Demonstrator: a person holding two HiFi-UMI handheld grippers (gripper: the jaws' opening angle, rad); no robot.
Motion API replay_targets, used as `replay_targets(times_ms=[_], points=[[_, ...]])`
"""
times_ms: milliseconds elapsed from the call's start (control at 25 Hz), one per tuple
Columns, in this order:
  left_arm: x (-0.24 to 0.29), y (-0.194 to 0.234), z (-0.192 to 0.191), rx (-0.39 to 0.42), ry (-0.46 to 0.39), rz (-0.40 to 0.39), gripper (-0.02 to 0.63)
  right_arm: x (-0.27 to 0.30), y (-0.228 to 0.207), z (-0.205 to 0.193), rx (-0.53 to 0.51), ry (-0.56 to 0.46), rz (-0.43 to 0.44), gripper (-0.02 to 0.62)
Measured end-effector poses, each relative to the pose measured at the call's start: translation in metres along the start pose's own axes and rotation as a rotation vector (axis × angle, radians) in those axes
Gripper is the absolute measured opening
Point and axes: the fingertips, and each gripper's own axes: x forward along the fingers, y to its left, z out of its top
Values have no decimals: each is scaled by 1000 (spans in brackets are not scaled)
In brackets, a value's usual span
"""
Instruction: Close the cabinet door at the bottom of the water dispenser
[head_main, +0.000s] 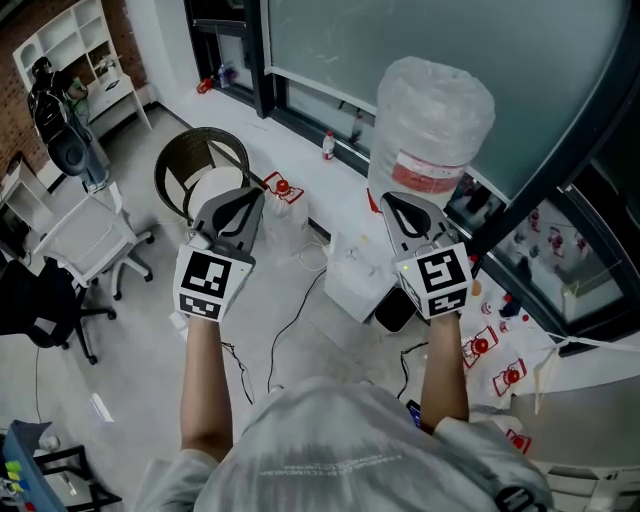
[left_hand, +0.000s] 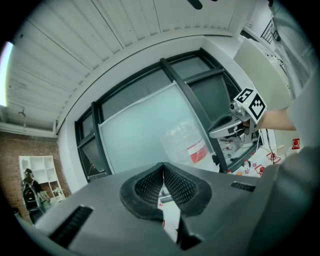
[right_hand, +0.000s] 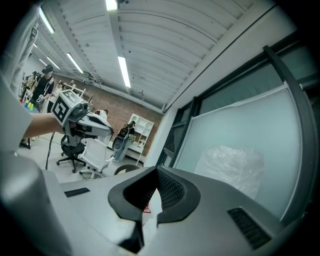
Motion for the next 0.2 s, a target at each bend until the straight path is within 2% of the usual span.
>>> replay_targets(times_ms=[200], points=[[0,2,-7,-12,13,3,20,2,-1,-4,4,8,-6,28]])
